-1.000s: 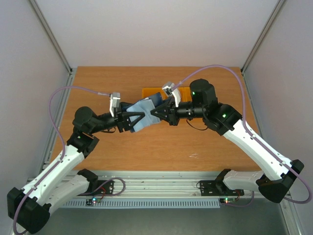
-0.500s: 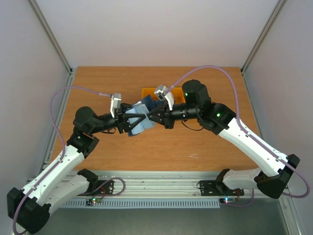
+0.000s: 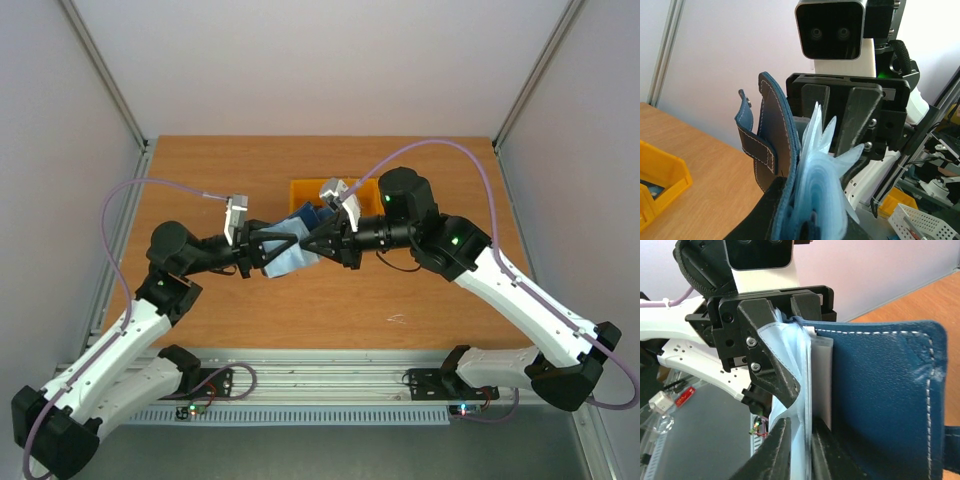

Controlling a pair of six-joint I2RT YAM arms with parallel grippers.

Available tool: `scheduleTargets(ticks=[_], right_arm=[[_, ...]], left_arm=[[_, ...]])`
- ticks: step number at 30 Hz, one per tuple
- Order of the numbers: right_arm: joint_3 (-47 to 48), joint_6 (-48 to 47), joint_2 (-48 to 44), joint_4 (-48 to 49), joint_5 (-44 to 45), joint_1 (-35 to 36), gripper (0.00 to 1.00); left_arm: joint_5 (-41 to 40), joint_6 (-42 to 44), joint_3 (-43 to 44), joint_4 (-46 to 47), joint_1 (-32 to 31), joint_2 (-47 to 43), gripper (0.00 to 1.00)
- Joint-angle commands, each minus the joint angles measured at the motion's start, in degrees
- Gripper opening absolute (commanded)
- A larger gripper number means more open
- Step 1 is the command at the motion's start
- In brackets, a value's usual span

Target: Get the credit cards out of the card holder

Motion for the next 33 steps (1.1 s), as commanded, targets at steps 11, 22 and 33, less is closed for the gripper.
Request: scheduleTargets(ticks=[11, 22, 33], right_arm=[[-3.16, 0.81, -8.0, -0.58, 2.05, -0.9, 0.22], [-2.12, 0.41, -6.09, -2.96, 7.15, -0.91, 0.12], [-0.6, -0.38, -4.2, -6.04, 10.77, -1.69, 0.14]], left_arm=[[-3.49, -0.8, -0.31, 3.61, 0.39, 0.88, 0.0], [-2.94, -0.8, -0.09, 3.79, 0.41, 0.72, 0.0], [-0.94, -0.8, 0.01, 4.98, 0.39, 0.69, 0.0]])
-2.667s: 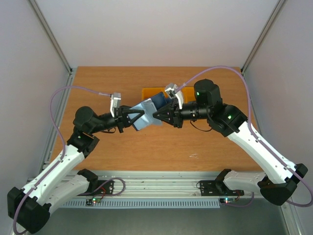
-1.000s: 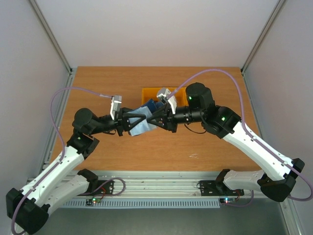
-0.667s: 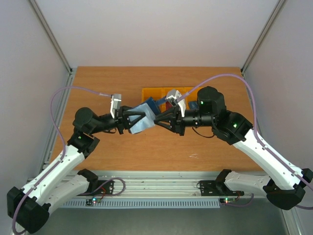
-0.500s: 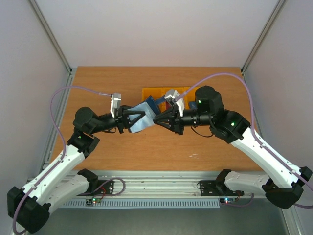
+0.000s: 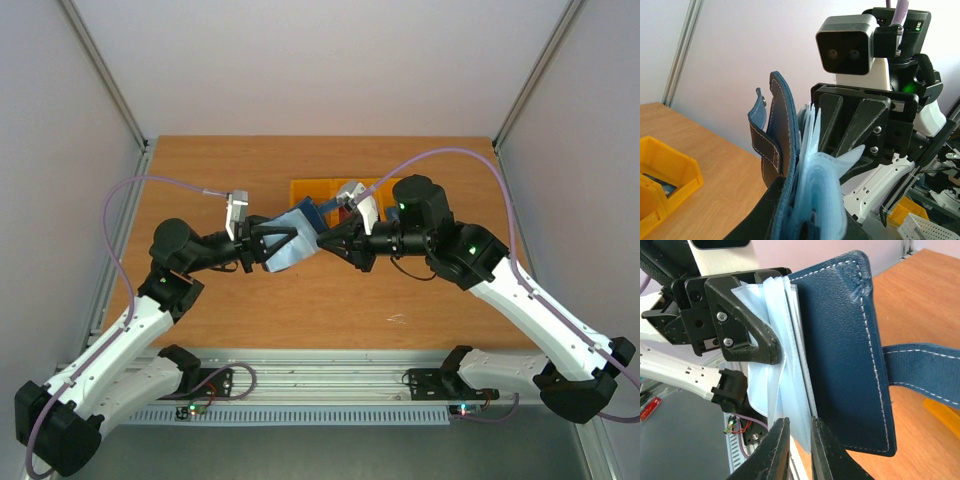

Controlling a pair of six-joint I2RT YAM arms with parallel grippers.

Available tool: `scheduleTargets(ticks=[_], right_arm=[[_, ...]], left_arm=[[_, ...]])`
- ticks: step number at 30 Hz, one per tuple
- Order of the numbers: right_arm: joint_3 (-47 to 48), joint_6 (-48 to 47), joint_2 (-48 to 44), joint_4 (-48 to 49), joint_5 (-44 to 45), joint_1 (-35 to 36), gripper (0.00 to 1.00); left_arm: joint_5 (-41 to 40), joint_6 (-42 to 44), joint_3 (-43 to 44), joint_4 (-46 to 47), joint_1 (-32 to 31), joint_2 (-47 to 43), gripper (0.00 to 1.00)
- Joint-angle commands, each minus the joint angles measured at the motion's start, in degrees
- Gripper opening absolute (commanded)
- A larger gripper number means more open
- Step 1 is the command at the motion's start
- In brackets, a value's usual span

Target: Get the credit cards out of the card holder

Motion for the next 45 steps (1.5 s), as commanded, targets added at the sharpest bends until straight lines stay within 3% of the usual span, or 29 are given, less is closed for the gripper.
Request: scheduleTargets(ticks=[1, 9, 12, 13, 15, 17, 20, 25, 29, 33, 34, 39, 40, 43, 45], right_arm=[[1.78, -0.8, 0.85, -1.17, 1.67, -0.45, 0.14], [2.66, -0.14, 1.77, -2.74, 4.59, -1.56, 0.12], [2.68, -0.11, 1.84, -2.96, 4.05, -1.6, 0.15], [2.54, -0.22, 1.75, -2.98, 3.54, -1.66, 0.2], [2.21, -0.24, 1.42, -3.02, 2.63, -2.1, 0.48], [1.79, -0.08, 1.04, -3.23, 2.67, -2.84, 0.64], [0.53, -0.21, -0.09, -2.46, -0.1, -4.74, 0.96], [0.87, -1.04, 0.72, -2.22, -10.51, -6.02, 0.99], [2.34, 0.23, 4.04, -0.57, -18.93, -5.91, 0.93], [1.64, 1.49, 5.24, 2.3, -20.47, -5.49, 0.78], [1.28, 1.93, 5.37, 3.24, -21.16, -5.5, 0.71], [0.01, 5.06, 5.68, 8.0, -23.63, -5.31, 0.1], [-0.42, 5.28, 5.2, 8.58, -23.28, -5.35, 0.03], [-2.63, 6.15, 2.35, 10.64, -20.83, -5.29, 0.01], [-3.2, 6.51, 0.45, 10.54, -17.92, -5.29, 0.01]], left_arm=[[1.27, -0.32, -0.09, 4.11, 0.17, -0.24, 0.0], [2.1, -0.38, 0.02, 4.68, 0.17, -0.3, 0.0], [2.23, -0.39, 0.01, 4.72, 0.17, -0.28, 0.0], [2.24, -0.33, 0.09, 4.68, 0.16, -0.28, 0.0], [2.34, -0.32, 0.1, 4.68, 0.17, -0.34, 0.0], [2.51, -0.44, 0.11, 4.7, 0.15, -0.28, 0.0], [3.39, -0.41, 0.46, 5.12, 0.17, -0.5, 0.0], [6.11, -0.32, 1.07, 6.37, 0.08, -0.48, 0.0], [6.31, -0.08, 1.19, 6.25, 0.08, -0.37, 0.0], [6.3, -0.05, 1.04, 6.07, 0.08, -0.64, 0.0], [6.22, 0.02, 1.07, 5.97, 0.08, -0.56, 0.0], [3.56, 0.45, 0.52, 4.28, 0.08, -0.34, 0.02], [1.94, 0.44, 0.46, 3.36, 0.04, -0.38, 0.08], [-1.95, 0.31, -0.08, 1.0, 0.25, -0.64, 0.36], [-3.37, 0.36, -0.37, -0.23, 0.42, -0.68, 0.48]])
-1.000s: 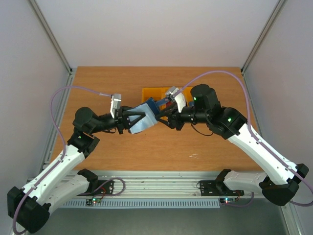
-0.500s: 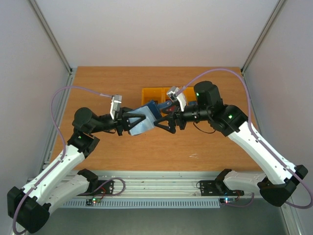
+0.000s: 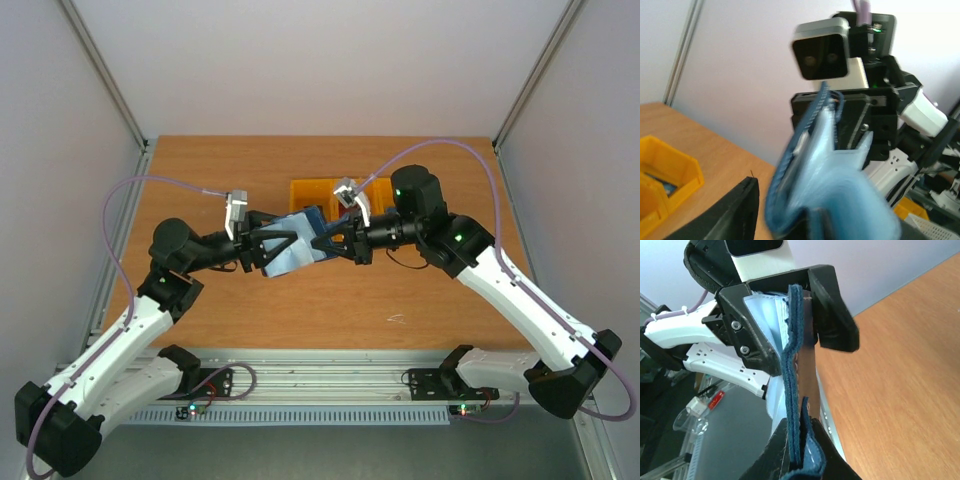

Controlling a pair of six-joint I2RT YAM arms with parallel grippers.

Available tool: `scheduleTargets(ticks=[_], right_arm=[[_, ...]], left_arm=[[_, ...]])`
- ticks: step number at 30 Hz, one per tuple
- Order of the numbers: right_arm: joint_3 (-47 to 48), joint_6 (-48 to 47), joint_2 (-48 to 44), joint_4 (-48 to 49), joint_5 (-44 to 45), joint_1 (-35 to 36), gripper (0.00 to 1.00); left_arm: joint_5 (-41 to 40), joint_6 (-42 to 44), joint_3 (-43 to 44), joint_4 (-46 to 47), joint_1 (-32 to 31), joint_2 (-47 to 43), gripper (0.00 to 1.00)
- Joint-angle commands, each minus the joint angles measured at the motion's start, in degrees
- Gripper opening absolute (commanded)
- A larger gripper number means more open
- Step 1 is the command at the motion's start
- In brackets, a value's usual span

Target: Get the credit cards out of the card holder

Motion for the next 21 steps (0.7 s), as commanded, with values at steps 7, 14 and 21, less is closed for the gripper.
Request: scheduleTargets(ticks=[7, 14, 21], right_arm=[[0.87, 3.51, -5.03, 1.77, 14.17, 2.4, 0.01], [5.02, -1.45, -0.89, -1.97, 25.35, 10.49, 0.01], [6.13, -4.32, 0.95, -5.23, 26.19, 11.85, 0.01]], left_arm=[[-6.49, 1.18, -0.16, -2.83, 0.15, 0.74, 0.69], [-4.5, 1.27, 0.33, -1.58, 0.14, 1.18, 0.79], [-4.27, 0.7, 0.0, -0.4, 0.23, 0.63, 0.83]])
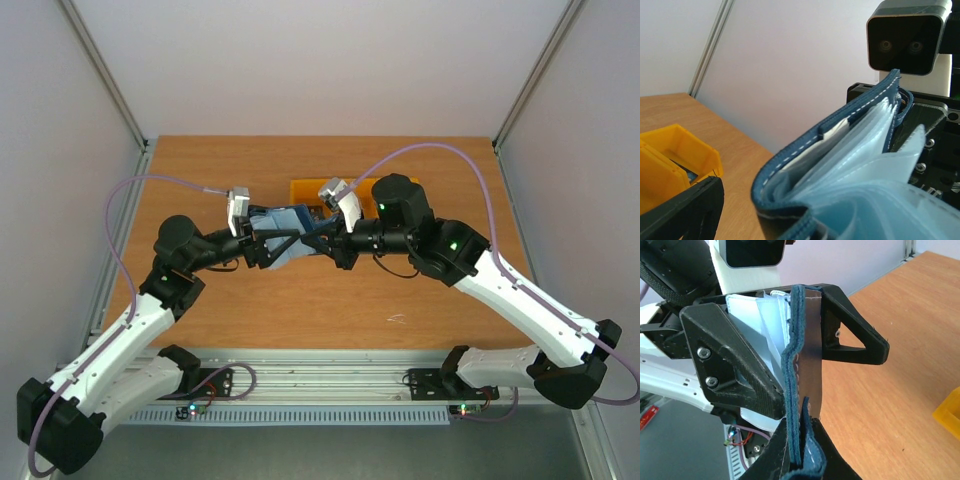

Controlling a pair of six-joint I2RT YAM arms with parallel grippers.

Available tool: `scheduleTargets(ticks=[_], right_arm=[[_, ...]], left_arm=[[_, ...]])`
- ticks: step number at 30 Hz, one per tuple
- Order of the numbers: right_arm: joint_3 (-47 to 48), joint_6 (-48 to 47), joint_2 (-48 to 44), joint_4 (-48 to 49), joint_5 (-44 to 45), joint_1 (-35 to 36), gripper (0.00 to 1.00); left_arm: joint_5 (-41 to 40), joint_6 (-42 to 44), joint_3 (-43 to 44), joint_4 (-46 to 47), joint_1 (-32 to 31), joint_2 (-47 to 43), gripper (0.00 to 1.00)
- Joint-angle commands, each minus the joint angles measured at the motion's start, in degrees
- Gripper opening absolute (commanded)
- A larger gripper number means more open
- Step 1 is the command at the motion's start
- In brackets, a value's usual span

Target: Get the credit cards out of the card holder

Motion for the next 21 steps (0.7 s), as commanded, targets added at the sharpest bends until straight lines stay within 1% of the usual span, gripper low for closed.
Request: scheduleTargets(ticks=[1, 4, 6, 7, 8, 12, 15, 16, 17, 21], right_arm=[[1.51, -3.01, 0.8, -1.71, 1.29, 1.19, 0.01], [1.59, -3.49, 1.02, -2.35, 1.54, 1.33, 0.01], [1.6, -3.92, 1.23, -2.71, 1.23, 1.61, 0.01], [1.6, -4.18, 1.32, -2.9, 0.65, 1.7, 0.01], [1.6, -4.61, 1.43, -3.12, -0.12, 1.79, 0.01], [1.19, -5.73, 1.14, -3.15, -2.1, 2.25, 0.01], [0.05, -5.88, -0.29, -1.82, -2.6, 2.26, 0.01], [-0.43, -5.98, -0.85, -1.06, -3.14, 2.26, 0.01], [-0.83, -6.1, -1.46, -0.42, -3.72, 2.26, 0.03], [-2.66, -6.03, -4.14, 1.44, -3.41, 1.9, 0.2]], left_arm=[[0.91, 0.01, 0.13, 3.3, -0.07, -0.45, 0.84], [-0.16, -0.43, 0.18, 3.14, 0.1, -0.14, 0.84], [-0.89, -0.66, 0.16, 2.75, 0.19, 0.03, 0.79], [-1.02, -0.74, 0.18, 2.63, 0.19, 0.08, 0.73], [-0.82, -0.75, 0.15, 2.73, 0.19, 0.16, 0.65], [-0.33, -0.52, 0.17, 2.68, 0.28, 0.43, 0.23], [-0.4, -0.24, 0.09, 2.54, 0.37, 0.44, 0.04], [-0.46, -0.23, 0.11, 2.45, 0.37, 0.5, 0.01], [-0.5, -0.23, 0.07, 2.46, 0.44, 0.52, 0.0], [-0.14, -0.3, -0.01, 2.7, 0.46, 0.69, 0.0]])
